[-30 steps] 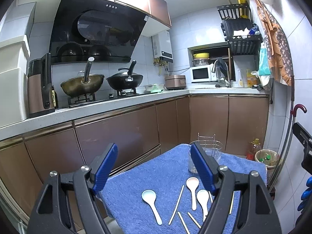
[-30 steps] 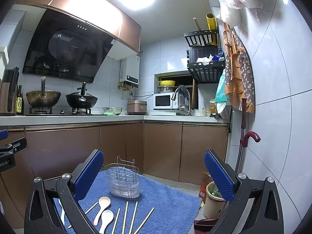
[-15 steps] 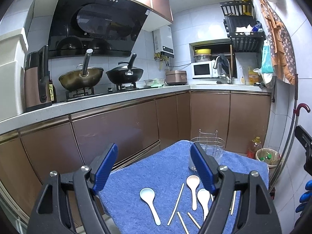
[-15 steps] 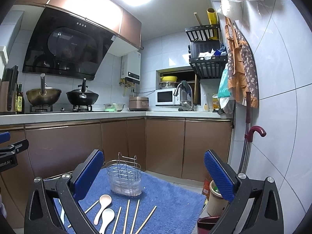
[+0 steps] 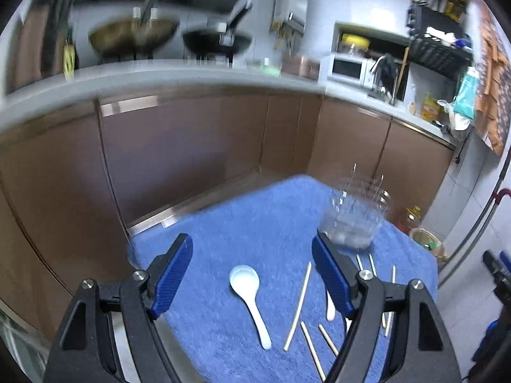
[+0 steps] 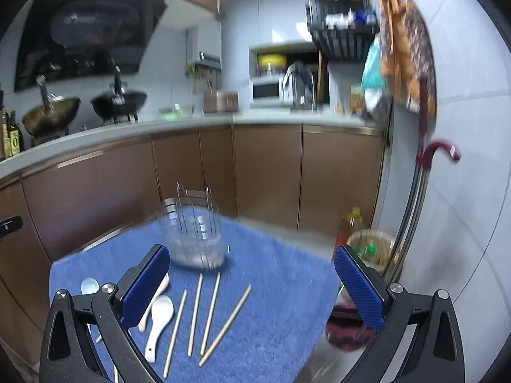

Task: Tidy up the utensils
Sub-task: 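Grasp a wooden chopstick with the right tool while the left tool grasps another chopstick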

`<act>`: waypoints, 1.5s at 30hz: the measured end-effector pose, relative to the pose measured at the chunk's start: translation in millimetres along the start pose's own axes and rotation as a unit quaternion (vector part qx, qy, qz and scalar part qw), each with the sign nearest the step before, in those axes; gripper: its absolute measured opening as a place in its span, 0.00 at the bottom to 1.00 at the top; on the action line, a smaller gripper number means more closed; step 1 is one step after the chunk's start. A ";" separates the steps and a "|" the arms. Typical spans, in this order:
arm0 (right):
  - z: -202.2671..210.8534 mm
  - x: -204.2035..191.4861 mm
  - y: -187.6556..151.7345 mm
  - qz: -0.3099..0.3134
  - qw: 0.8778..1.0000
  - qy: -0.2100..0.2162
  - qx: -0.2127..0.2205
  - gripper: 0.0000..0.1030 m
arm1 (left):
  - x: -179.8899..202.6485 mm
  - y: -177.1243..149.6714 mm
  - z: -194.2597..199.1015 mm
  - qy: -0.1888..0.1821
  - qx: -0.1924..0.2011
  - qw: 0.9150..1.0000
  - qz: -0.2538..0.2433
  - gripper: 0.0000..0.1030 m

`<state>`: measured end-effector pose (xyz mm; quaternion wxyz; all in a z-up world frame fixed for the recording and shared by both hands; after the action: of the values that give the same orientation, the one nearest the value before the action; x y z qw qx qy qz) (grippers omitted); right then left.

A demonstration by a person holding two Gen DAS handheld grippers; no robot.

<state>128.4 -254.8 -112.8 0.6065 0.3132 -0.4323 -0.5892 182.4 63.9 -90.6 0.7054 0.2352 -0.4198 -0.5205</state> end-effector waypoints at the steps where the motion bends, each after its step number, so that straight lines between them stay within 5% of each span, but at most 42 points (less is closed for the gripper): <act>1: -12.1 1.8 -4.3 -0.008 1.000 0.010 -0.022 1.00 | -3.1 -1.8 -11.9 -0.012 -0.023 1.000 0.008 0.73; 5: -58.4 4.0 -20.6 -0.029 0.993 0.061 -0.099 0.96 | 6.4 -16.3 -61.1 -0.053 -0.112 0.992 0.005 0.72; 8: -101.4 5.3 -36.3 -0.055 0.977 0.116 -0.168 0.68 | 22.7 -32.8 -99.2 -0.073 -0.170 0.983 -0.014 0.69; 9: -116.9 6.1 -42.6 -0.063 0.971 0.130 -0.191 0.56 | 27.9 -38.3 -111.6 -0.078 -0.189 0.979 -0.020 0.62; 12: -153.0 5.8 -58.6 -0.080 0.953 0.163 -0.244 0.40 | 37.8 -56.9 -153.0 -0.080 -0.245 0.966 -0.030 0.40; 17: -192.0 -0.2 -66.1 -0.086 0.935 0.179 -0.293 0.33 | 53.3 -78.8 -193.2 -0.068 -0.292 0.952 -0.056 0.37; 25: -235.3 -7.6 -78.0 -0.062 0.922 0.161 -0.348 0.22 | 67.8 -83.9 -237.5 -0.039 -0.328 0.940 -0.087 0.25; 31: -237.3 -13.2 -80.1 -0.035 0.924 0.145 -0.352 0.16 | 77.0 -98.0 -256.8 -0.016 -0.337 0.933 -0.123 0.08; 40: -236.5 -18.4 -78.5 -0.039 0.927 0.138 -0.347 0.09 | 87.7 -110.2 -259.6 0.003 -0.308 0.939 -0.153 0.04; 45: -230.8 -13.3 -75.1 -0.058 0.931 0.148 -0.328 0.06 | 88.5 -107.8 -245.2 -0.001 -0.271 0.950 -0.153 0.04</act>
<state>302.2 -279.7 -280.9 0.6972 0.2051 -0.1008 -0.6795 339.1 -81.8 -274.5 0.6538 0.0962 -0.2224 -0.7168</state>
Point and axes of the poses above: each gripper's, at about its wrist camera, not at the fingertips, and z roughly against the way its jaws point, x to its right, y to its top, the point moved 3 cm from there along -z, roughly the way its jaws point, and after that the axes turned 14 degrees about z, right-handed, at the moved point
